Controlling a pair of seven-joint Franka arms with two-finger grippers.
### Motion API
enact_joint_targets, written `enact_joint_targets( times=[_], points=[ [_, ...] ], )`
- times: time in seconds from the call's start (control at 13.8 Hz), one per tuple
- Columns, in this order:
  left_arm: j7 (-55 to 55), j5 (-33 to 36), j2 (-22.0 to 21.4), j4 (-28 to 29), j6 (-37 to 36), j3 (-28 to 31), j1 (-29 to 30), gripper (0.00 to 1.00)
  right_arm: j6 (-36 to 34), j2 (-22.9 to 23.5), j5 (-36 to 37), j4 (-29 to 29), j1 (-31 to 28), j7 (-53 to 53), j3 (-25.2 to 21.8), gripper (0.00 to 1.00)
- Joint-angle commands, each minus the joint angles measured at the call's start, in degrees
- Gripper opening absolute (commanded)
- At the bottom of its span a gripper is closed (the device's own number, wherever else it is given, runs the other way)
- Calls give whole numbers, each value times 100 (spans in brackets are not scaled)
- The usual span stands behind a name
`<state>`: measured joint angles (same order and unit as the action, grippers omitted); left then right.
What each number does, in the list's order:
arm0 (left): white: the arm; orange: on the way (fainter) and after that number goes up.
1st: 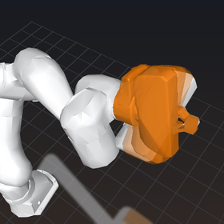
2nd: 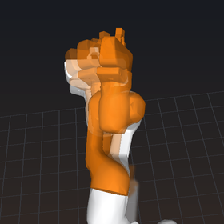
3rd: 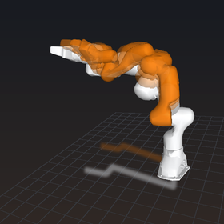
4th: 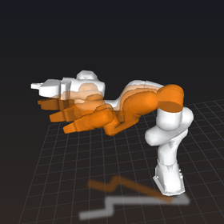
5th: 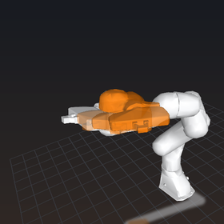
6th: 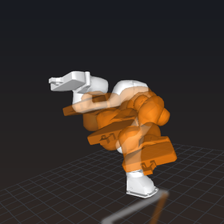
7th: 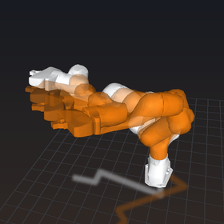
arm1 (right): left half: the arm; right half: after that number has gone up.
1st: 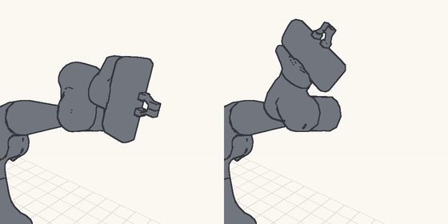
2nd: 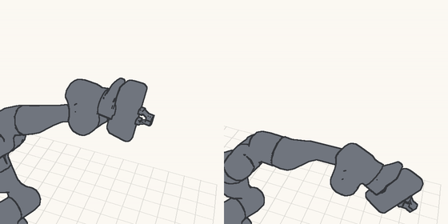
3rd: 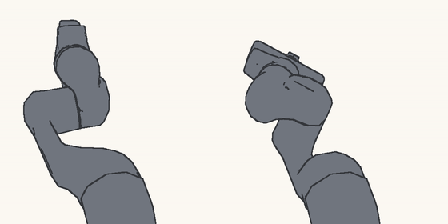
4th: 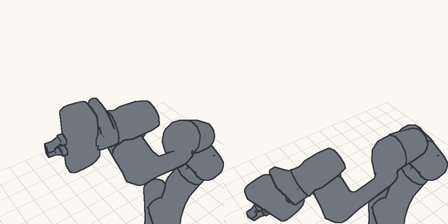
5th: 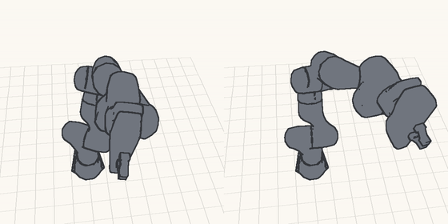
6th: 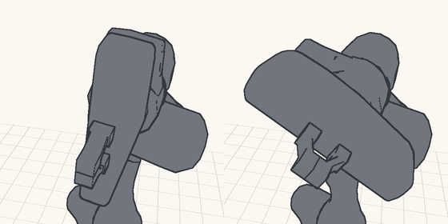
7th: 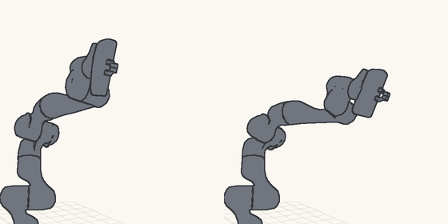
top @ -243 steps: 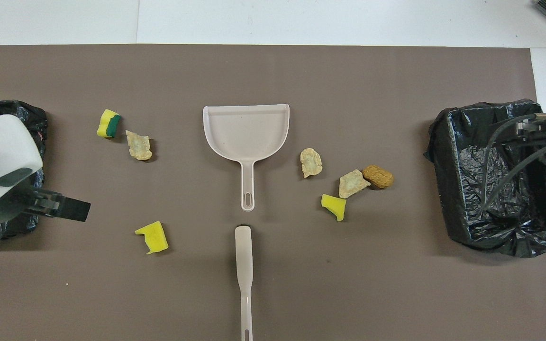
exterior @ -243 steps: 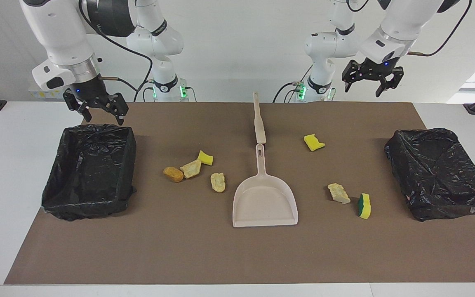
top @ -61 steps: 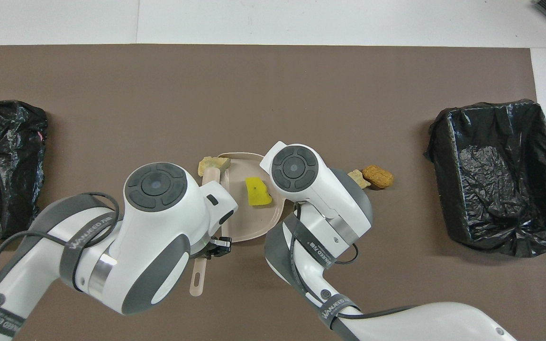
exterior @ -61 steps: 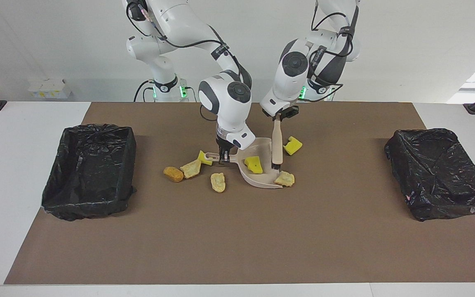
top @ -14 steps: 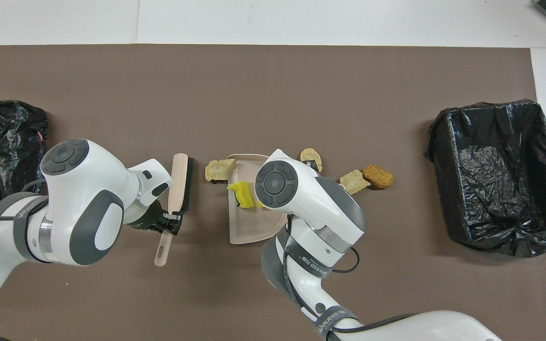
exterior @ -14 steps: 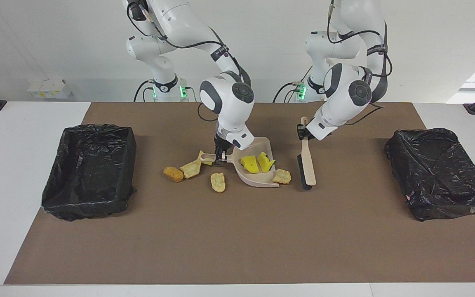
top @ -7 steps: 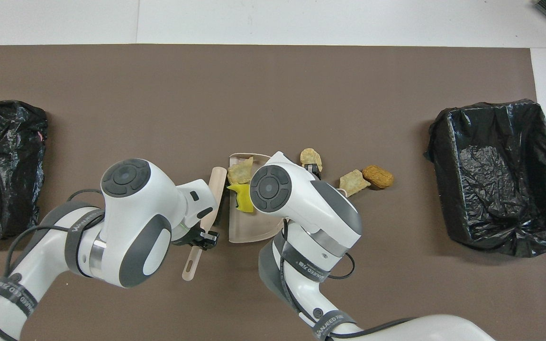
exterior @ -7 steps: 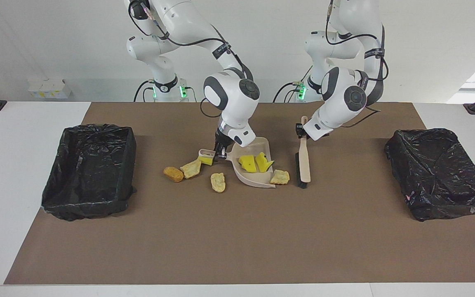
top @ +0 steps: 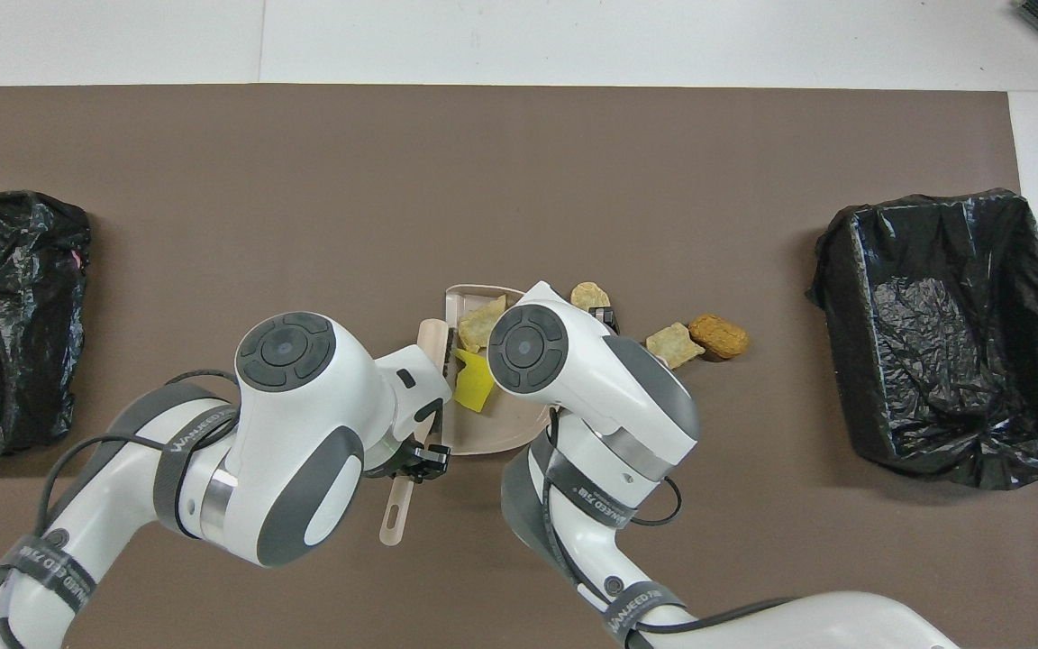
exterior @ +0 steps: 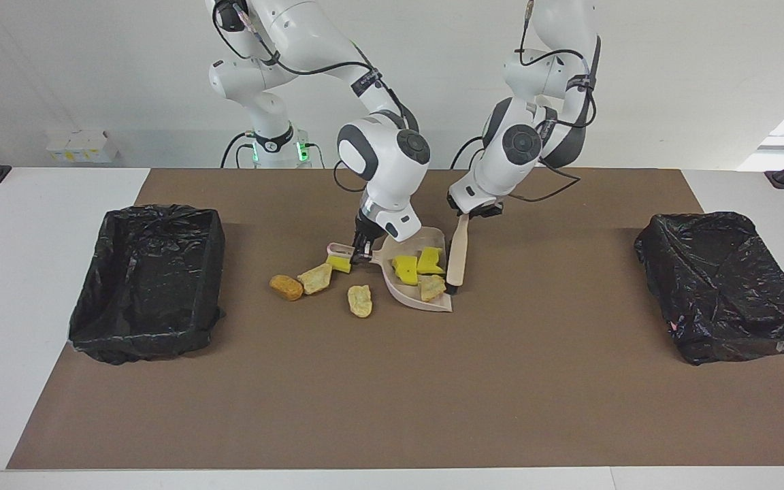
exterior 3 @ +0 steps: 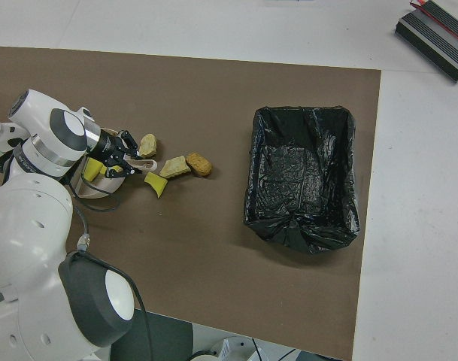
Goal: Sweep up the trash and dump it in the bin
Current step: 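Brush the crumbs into the dustpan held by the right gripper, then carry the loaded dustpan with the right gripper toward the bin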
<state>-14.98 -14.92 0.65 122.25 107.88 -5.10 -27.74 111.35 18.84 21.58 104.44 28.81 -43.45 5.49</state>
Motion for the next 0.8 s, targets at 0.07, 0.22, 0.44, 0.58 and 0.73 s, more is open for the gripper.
enact_joint_targets(
  times=[0.07,0.22,0.44,0.58,0.73],
  points=[
    [-1345,59,-363,1,-663,27,-169,0,80,-91,57,24,-270,-364,57,0],
    [-1902,120,-434,53,-724,27,-310,0,80,-126,48,-107,-341,-444,66,0],
    [-2027,323,-645,194,-909,27,-355,0,36,-214,4,-309,-664,-1162,57,0],
    [-2018,323,-1152,386,-874,27,-285,0,45,-381,-442,-415,-938,-1568,22,0],
    [-2036,323,-1400,554,-805,18,-319,0,10,-451,-479,-581,-1350,-2086,31,0]
  ],
)
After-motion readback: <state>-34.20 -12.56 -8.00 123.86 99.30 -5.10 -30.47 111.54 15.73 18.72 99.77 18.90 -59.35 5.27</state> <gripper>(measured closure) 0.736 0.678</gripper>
